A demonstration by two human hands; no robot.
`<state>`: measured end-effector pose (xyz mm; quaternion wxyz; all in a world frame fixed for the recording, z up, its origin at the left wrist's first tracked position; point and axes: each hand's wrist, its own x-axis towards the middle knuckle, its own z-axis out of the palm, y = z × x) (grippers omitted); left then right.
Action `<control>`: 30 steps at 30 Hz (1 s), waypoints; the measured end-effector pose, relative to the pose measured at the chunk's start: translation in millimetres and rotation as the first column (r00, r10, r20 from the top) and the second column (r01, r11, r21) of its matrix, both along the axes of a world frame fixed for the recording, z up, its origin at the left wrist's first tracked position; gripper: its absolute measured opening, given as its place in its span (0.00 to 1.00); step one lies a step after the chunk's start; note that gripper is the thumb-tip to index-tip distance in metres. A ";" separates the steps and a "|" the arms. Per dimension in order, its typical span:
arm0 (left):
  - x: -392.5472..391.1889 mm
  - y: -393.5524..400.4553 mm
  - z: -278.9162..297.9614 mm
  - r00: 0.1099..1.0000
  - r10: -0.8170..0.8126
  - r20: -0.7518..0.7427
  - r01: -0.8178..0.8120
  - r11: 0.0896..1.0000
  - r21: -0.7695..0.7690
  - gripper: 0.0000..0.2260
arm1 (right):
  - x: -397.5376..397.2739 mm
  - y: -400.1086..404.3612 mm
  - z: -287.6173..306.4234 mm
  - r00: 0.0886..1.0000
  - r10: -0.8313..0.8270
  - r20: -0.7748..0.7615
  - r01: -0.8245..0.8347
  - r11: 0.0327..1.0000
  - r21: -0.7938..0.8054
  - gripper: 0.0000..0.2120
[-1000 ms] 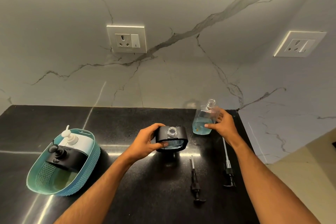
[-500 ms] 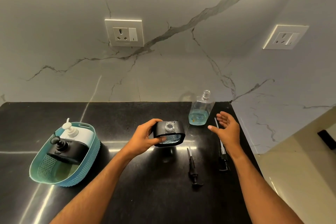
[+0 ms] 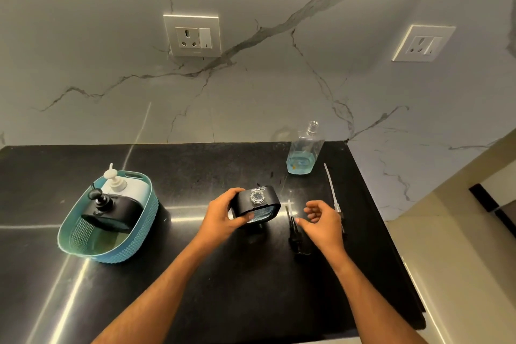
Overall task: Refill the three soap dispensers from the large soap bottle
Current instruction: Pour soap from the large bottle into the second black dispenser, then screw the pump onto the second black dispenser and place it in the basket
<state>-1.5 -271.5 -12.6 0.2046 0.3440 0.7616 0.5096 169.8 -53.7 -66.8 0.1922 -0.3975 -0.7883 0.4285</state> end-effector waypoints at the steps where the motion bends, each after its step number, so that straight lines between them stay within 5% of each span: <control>1: 3.2 -1.9 -2.5 1.000 0.009 -0.003 -0.009 1.000 0.000 0.22 | 2.8 -5.9 -1.1 0.999 -0.004 0.035 0.004 1.000 0.012 0.23; 9: 16.8 -12.2 -13.3 1.000 -0.011 -0.006 0.011 1.000 -0.002 0.22 | 18.2 -44.1 -6.8 0.960 -0.007 0.279 -0.047 0.981 0.186 0.21; 16: 22.7 -18.3 -16.7 1.000 -0.017 -0.019 0.016 1.000 -0.025 0.23 | 23.0 -56.1 -5.0 0.949 -0.007 0.317 -0.064 0.975 0.214 0.16; 30: 14.0 -23.3 -22.4 1.000 0.003 -0.010 -0.003 1.000 -0.006 0.22 | 0.8 -51.3 80.5 0.997 0.031 -0.077 -0.015 0.979 0.205 0.17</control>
